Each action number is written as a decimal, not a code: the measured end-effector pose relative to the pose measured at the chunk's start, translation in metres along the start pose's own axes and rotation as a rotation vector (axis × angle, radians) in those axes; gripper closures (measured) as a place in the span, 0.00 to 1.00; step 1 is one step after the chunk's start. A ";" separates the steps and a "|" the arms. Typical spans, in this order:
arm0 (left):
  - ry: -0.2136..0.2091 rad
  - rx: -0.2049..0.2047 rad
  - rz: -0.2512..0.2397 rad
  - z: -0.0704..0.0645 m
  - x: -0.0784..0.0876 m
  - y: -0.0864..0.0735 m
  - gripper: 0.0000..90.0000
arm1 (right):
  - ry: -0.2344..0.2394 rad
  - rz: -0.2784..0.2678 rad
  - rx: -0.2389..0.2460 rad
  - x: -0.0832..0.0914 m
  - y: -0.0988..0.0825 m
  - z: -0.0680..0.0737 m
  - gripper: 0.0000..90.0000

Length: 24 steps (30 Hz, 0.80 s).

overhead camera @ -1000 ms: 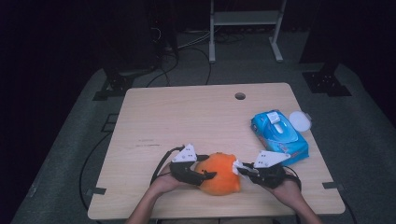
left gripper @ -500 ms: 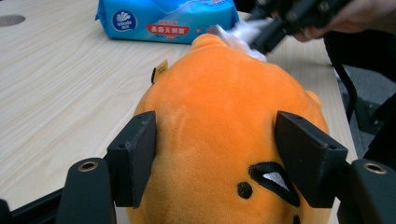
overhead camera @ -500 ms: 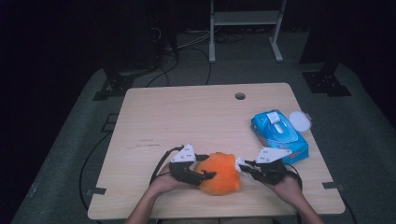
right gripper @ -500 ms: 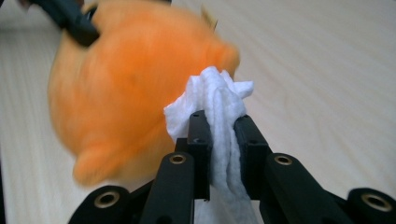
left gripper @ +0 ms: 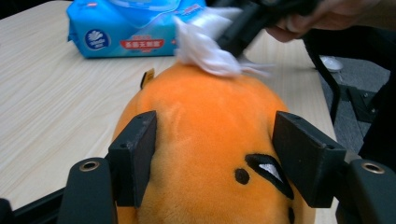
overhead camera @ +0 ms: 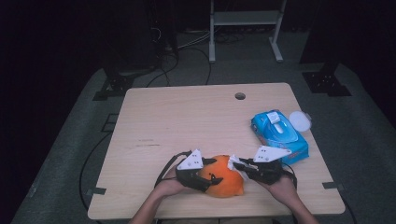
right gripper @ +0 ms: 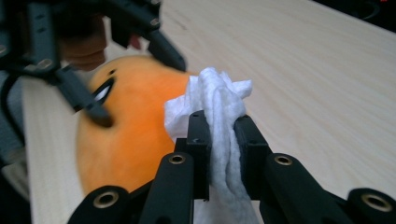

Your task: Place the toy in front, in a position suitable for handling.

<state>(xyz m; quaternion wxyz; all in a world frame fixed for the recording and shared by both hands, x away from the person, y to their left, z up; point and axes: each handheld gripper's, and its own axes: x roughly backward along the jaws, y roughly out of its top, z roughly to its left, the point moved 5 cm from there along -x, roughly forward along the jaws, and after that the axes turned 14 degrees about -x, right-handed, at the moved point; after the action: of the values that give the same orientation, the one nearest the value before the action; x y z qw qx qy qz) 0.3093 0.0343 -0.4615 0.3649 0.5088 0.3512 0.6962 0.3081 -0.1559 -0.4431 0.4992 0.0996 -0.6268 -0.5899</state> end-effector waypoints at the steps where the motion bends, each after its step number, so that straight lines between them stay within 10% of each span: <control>1: -0.008 -0.013 -0.004 -0.003 -0.001 0.002 0.36 | -0.007 -0.008 -0.003 0.000 0.001 0.001 0.87; 7: -0.017 -0.060 0.015 -0.003 0.003 0.005 0.23 | -0.017 -0.008 0.032 -0.003 0.003 0.004 0.87; 12: 0.029 0.013 0.015 0.005 0.001 0.001 0.23 | -0.066 0.014 0.027 0.001 -0.004 -0.008 0.87; 21: -0.003 -0.091 0.024 -0.011 -0.005 0.007 0.30 | -0.049 -0.016 0.032 -0.006 0.006 0.001 0.86; 24: -0.004 -0.094 0.023 -0.012 -0.005 0.008 0.30 | -0.122 0.009 0.034 -0.004 0.001 -0.012 0.87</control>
<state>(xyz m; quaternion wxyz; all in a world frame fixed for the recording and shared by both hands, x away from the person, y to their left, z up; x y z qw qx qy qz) 0.2980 0.0246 -0.4598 0.3811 0.4966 0.3116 0.7149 0.3194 -0.1603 -0.4471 0.4610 0.0691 -0.6665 -0.5818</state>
